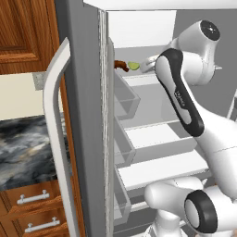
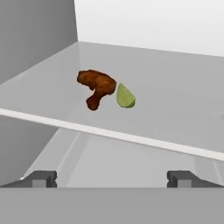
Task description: Open the fridge, remove the mango, lemon wedge, and chicken drumstick, and place them on any counter.
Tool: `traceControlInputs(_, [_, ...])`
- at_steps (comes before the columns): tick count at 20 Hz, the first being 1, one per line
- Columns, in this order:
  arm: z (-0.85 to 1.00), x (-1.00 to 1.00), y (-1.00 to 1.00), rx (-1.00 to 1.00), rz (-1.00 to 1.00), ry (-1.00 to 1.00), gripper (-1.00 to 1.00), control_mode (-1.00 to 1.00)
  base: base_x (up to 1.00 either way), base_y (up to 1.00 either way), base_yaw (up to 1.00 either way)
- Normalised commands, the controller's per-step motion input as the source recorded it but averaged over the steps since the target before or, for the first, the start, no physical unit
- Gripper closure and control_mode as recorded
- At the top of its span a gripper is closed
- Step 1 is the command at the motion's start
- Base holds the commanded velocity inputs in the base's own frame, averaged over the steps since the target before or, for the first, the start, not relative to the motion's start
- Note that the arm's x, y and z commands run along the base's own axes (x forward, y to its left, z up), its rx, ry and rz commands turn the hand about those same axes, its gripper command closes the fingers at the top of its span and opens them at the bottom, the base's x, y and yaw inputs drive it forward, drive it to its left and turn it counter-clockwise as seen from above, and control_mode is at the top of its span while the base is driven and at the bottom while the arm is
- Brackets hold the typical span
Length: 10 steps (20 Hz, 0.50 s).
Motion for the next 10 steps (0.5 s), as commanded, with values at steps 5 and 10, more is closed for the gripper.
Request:
traceControlInputs(5, [-0.15, 0.40, 0.07, 0.00, 0.00, 0.00, -1.00, -1.00, 0.00, 0.00, 0.00])
traceControlInputs(10, [-0.19, 0.36, 0.02, 0.00, 0.00, 0.00, -1.00, -1.00, 0.00, 0.00, 0.00])
